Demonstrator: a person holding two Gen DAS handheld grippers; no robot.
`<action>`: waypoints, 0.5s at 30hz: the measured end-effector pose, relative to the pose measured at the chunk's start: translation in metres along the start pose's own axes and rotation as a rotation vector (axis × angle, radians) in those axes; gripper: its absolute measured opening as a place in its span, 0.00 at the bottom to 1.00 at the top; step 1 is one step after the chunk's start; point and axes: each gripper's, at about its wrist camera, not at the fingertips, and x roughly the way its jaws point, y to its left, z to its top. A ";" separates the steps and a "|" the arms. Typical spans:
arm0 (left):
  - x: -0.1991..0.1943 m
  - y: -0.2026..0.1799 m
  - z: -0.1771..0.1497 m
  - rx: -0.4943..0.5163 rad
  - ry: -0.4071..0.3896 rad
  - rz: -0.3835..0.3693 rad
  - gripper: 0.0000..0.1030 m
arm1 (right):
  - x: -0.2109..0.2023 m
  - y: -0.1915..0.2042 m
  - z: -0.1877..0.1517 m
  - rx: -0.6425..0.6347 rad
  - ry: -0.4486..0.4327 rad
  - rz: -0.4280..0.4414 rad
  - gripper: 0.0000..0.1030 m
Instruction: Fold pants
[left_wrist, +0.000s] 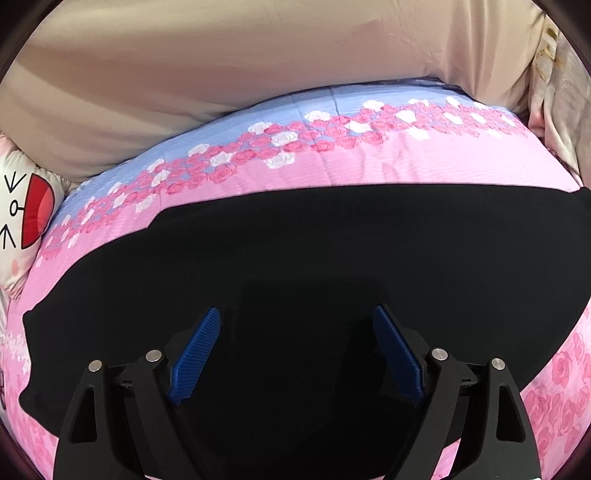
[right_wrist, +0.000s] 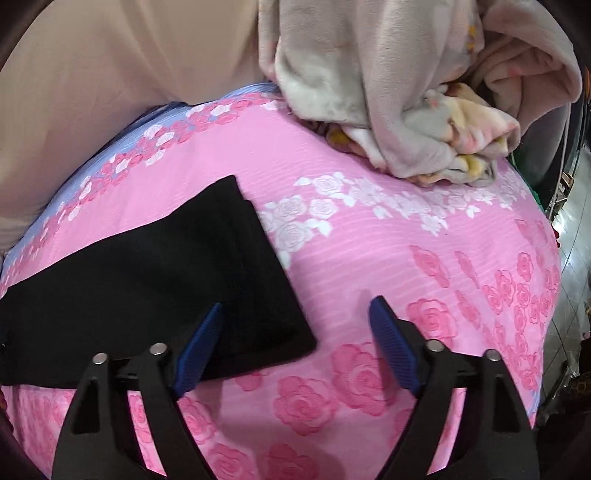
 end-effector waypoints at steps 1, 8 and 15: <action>0.001 0.001 -0.002 -0.002 0.005 0.001 0.80 | 0.001 0.006 -0.001 -0.028 -0.003 -0.017 0.78; -0.001 0.021 -0.020 -0.045 0.013 -0.017 0.83 | -0.001 0.017 -0.001 -0.002 0.025 0.076 0.30; -0.016 0.055 -0.033 -0.082 -0.014 -0.018 0.83 | -0.034 0.058 0.006 -0.009 -0.034 0.121 0.18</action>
